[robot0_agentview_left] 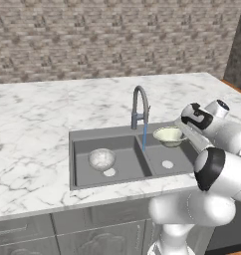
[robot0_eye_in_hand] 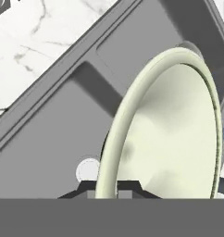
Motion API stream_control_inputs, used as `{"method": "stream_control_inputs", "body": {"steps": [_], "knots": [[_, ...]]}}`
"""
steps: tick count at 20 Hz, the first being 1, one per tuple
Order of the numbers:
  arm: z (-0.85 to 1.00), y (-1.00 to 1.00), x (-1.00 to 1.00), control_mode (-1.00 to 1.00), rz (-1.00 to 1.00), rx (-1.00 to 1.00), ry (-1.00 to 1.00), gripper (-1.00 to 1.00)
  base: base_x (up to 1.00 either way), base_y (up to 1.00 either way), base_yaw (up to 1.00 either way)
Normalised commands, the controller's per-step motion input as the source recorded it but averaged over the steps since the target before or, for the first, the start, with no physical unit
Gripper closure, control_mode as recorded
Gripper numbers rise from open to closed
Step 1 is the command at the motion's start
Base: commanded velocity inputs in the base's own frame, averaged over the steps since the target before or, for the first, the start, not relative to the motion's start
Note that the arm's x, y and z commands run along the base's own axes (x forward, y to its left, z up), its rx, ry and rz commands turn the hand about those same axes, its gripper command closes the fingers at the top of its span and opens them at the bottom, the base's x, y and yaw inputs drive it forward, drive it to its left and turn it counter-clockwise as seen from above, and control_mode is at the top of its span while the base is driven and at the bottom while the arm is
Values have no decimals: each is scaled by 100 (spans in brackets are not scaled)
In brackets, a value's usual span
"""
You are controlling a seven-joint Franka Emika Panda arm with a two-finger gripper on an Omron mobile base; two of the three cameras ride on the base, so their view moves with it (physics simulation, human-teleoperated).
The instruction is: Rinse each bowl for a few seconds and place them down in the sink or on the counter.
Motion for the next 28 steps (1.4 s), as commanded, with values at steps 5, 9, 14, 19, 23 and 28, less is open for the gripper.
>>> {"method": "stream_control_inputs", "body": {"steps": [5, 9, 14, 19, 23, 28], "knots": [[0, 49, 11, -100, 29, 0, 0, 100, 0, 0, 0], [0, 44, 17, -100, 27, 0, 0, 100, 0, 0, 0], [0, 33, 27, -100, 22, 0, 0, 100, 0, 0, 0], [0, 10, 50, -100, 17, 0, 0, 100, 0, 0, 0], [0, 0, 30, -100, 14, 0, 0, 100, 0, 0, 0], [0, 0, 3, -100, 9, 0, 0, 100, 0, 0, 0]]}}
